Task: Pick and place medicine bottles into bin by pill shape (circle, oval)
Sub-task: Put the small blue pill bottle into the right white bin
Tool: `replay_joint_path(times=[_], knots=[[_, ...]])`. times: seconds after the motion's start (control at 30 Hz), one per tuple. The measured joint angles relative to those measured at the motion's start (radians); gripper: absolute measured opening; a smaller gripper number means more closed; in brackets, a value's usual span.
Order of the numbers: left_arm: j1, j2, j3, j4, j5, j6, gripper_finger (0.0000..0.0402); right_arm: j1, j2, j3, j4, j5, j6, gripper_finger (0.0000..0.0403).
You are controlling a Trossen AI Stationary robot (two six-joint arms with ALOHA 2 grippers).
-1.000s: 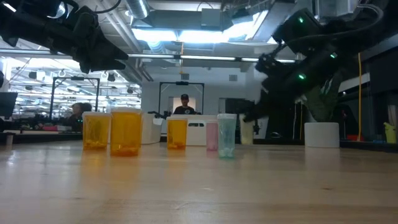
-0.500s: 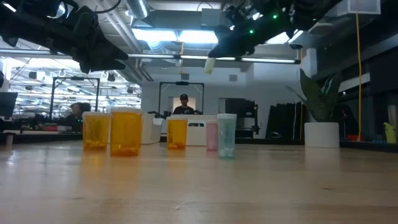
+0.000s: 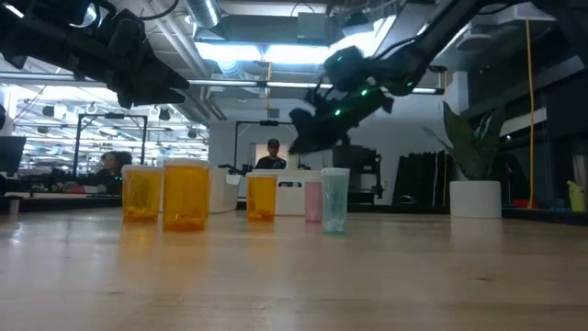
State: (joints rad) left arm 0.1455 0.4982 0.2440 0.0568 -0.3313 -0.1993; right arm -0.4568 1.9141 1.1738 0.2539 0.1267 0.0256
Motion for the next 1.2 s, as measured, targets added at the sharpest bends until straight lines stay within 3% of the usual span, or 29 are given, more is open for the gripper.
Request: replay_joint_path(times=[0.13, 0.43, 0.53, 0.8, 1.2], knots=[[0.000, 0.000, 0.000, 0.000, 0.000, 0.000, 0.0260, -0.015, 0.081, 0.117, -0.121, 0.002, 0.018, 0.0108], [0.000, 0.000, 0.000, -0.001, -0.001, 0.000, 0.0260, -0.065, 0.178, 0.265, -0.184, 0.002, -0.003, 0.0108], [0.000, 0.000, 0.000, -0.001, -0.001, 0.000, 0.0260, -0.080, 0.192, 0.268, -0.192, -0.056, 0.025, 0.0108], [0.000, 0.000, 0.000, -0.001, 0.000, 0.000, 0.0260, -0.077, 0.191, 0.273, -0.187, -0.071, 0.074, 0.0110], [0.000, 0.000, 0.000, -0.004, 0.000, 0.000, 0.0260, -0.078, 0.191, 0.272, -0.199, -0.068, 0.079, 0.0167]])
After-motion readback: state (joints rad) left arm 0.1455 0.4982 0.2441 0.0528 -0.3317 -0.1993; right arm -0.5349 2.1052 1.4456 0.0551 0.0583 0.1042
